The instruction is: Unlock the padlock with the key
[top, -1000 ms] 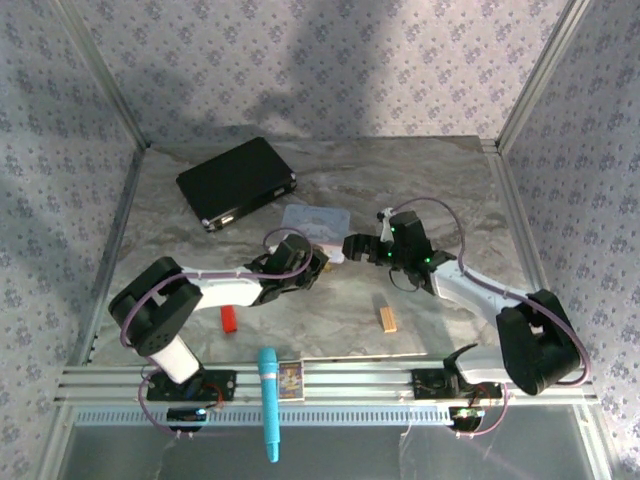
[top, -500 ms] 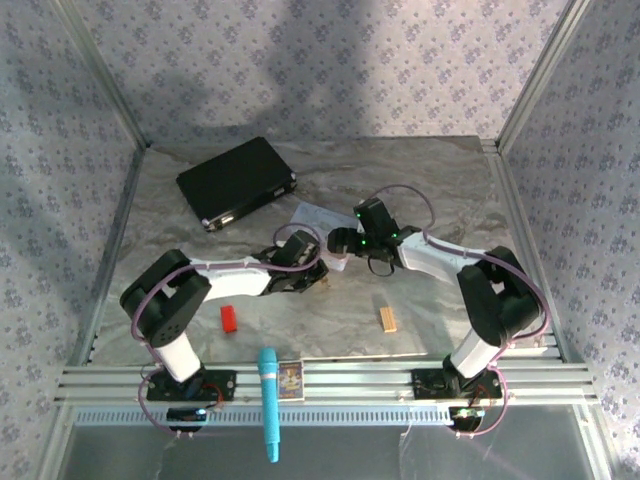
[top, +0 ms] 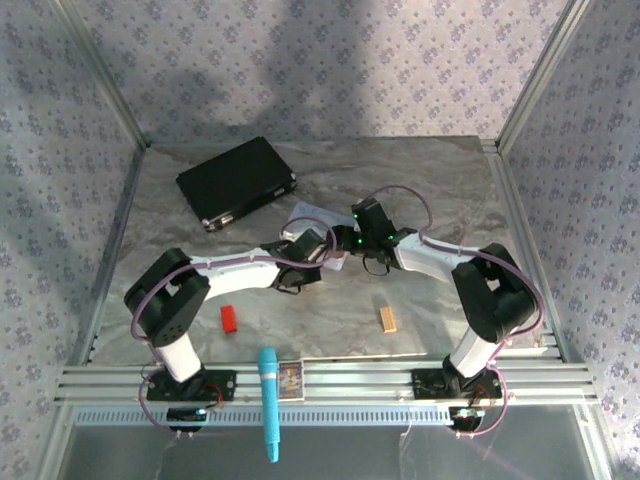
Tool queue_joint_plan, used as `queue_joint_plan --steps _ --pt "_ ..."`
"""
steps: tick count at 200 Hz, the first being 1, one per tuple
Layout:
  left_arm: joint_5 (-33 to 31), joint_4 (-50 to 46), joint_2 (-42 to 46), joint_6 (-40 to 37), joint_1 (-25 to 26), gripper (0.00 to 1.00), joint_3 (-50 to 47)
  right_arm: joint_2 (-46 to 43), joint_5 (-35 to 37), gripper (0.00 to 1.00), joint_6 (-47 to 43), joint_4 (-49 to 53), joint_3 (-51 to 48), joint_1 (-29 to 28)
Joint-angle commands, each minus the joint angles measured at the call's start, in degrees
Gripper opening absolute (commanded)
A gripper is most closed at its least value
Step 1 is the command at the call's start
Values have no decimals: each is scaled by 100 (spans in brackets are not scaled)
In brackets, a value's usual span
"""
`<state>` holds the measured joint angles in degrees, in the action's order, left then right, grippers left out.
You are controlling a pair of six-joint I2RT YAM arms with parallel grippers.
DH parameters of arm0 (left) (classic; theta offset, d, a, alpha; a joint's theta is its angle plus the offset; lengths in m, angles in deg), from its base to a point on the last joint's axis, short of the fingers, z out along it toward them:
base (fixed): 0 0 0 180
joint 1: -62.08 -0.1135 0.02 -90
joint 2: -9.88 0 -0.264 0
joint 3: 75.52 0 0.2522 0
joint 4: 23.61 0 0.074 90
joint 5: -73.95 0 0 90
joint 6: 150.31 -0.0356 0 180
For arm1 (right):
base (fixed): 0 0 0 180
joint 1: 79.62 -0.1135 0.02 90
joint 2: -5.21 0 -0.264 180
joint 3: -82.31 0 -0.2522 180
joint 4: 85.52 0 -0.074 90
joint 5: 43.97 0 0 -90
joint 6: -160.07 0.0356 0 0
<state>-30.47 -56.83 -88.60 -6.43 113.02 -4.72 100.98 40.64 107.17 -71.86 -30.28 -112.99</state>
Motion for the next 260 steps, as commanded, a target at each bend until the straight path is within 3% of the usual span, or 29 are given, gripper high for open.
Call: queue_joint_plan --steps 1,29,118,155,212,232,249,260 --pt "-929 -1089 -93 -278 260 25 176 363 357 75 87 517 -243 126" --pt "-1000 -1081 -158 -269 433 26 206 376 257 76 87 490 -232 189" --pt "-2354 -2277 -834 -382 1062 22 1077 335 200 78 113 434 -310 232" --pt "-2374 -2132 -833 -561 1094 21 977 331 69 78 40 371 -312 303" --pt "-2585 -1989 -804 -909 1128 4 930 569 -192 66 -420 608 123 484" --pt "-2733 -2035 -856 -886 1182 8 975 701 -219 63 -536 690 315 541" --pt "-2808 -1976 -865 -821 1195 17 875 796 -256 62 -606 742 464 616" --pt "-2817 -1488 -825 -934 1217 21 691 859 -310 61 -616 755 535 647"
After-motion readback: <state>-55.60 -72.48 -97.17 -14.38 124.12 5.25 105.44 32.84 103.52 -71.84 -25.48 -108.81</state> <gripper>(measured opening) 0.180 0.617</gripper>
